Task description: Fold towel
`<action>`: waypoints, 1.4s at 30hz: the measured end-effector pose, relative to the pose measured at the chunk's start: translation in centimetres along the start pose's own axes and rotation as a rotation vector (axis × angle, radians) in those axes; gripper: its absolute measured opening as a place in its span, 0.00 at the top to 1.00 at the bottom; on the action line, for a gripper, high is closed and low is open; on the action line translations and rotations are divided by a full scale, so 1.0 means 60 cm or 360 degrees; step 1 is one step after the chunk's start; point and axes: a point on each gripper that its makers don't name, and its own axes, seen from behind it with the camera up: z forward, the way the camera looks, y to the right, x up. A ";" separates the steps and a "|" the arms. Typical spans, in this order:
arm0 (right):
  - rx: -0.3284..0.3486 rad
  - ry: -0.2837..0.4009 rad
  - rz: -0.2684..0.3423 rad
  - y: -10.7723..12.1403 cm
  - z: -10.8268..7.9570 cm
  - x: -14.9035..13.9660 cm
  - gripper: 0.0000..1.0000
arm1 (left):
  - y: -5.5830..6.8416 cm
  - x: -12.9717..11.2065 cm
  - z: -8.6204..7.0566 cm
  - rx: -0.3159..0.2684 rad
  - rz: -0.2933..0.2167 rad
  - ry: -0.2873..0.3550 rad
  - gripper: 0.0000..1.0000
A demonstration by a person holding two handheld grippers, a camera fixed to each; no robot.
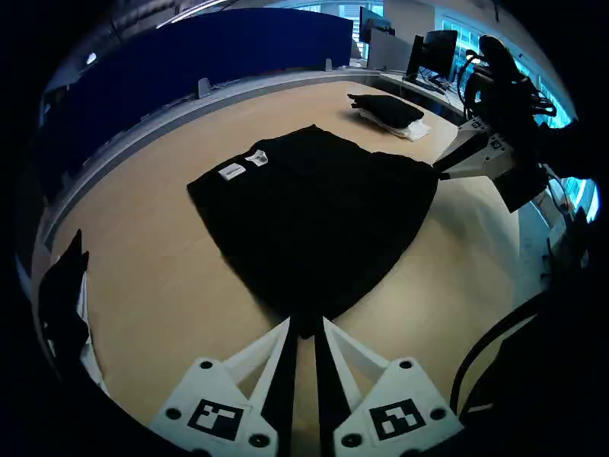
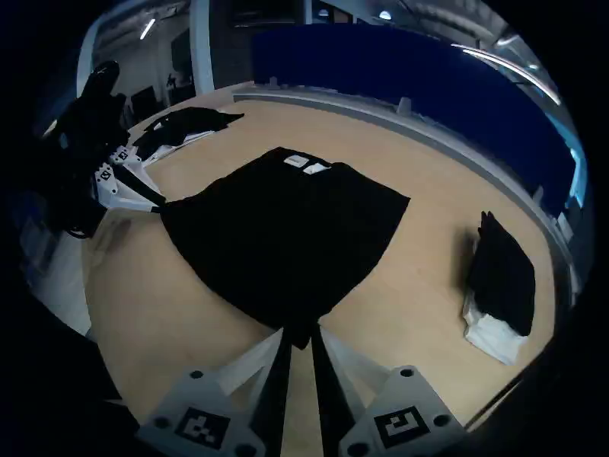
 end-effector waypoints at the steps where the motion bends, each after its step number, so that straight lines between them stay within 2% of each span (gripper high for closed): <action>1: 0.0001 0.0000 -0.0001 0.000 -0.001 0.000 0.81 | 0.000 0.000 -0.001 0.0000 0.0000 0.0000 0.85; 11: 0.0016 0.0000 -0.0016 -0.008 -0.016 0.007 0.81 | 0.003 0.008 -0.018 -0.0003 -0.0034 0.0009 0.85; 18: 0.0042 -0.0020 -0.0030 -0.024 -0.051 0.004 0.81 | 0.013 0.017 -0.057 0.0000 -0.0101 0.0028 0.85; 23: 0.0067 -0.0044 -0.0022 -0.040 -0.082 -0.002 0.81 | 0.026 0.020 -0.089 -0.0004 -0.0146 0.0024 0.86; 33: 0.0122 -0.0097 0.0010 -0.074 -0.133 -0.013 0.81 | 0.071 0.021 -0.151 -0.0042 -0.0241 0.0021 0.86; 36: 0.0131 -0.0104 0.0027 -0.082 -0.139 -0.016 0.81 | 0.077 0.016 -0.155 -0.0046 -0.0256 0.0016 0.86; 42: 0.0131 -0.0102 0.0043 -0.085 -0.137 -0.014 0.81 | 0.068 0.017 -0.152 -0.0037 -0.0250 0.0015 0.86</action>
